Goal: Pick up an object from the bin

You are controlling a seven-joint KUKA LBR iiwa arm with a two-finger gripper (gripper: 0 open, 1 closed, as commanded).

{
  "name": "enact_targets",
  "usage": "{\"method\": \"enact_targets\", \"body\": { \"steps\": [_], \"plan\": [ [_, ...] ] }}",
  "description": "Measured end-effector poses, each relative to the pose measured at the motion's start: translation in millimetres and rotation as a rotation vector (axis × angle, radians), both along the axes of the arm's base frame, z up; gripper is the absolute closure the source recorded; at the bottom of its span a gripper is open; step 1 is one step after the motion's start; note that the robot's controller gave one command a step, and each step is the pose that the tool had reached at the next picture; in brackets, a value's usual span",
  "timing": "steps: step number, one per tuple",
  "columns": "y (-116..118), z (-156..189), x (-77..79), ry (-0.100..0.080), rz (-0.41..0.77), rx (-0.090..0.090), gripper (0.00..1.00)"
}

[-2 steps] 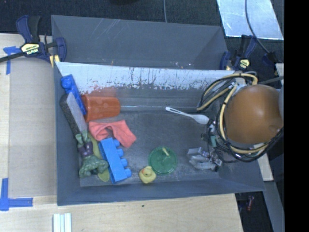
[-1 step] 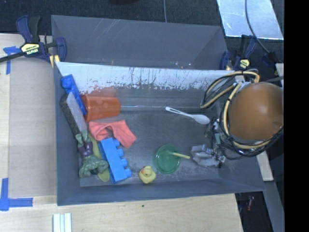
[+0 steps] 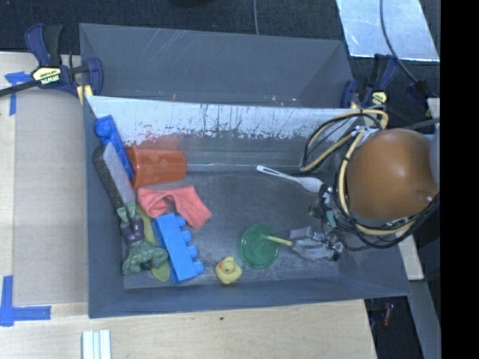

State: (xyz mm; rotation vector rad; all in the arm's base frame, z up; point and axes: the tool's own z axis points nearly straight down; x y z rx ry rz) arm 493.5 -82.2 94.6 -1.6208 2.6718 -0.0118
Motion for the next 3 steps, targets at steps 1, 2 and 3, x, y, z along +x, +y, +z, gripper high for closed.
{"method": "enact_targets", "body": {
  "steps": [1,2,3],
  "plan": [
    [11,1,-0.9,0.001,-0.016,0.001,1.0],
    [-1,-10,5.3,0.002,-0.204,0.004,1.0],
    [-8,1,15.7,-0.004,-0.062,0.003,1.0]
  ]
}}
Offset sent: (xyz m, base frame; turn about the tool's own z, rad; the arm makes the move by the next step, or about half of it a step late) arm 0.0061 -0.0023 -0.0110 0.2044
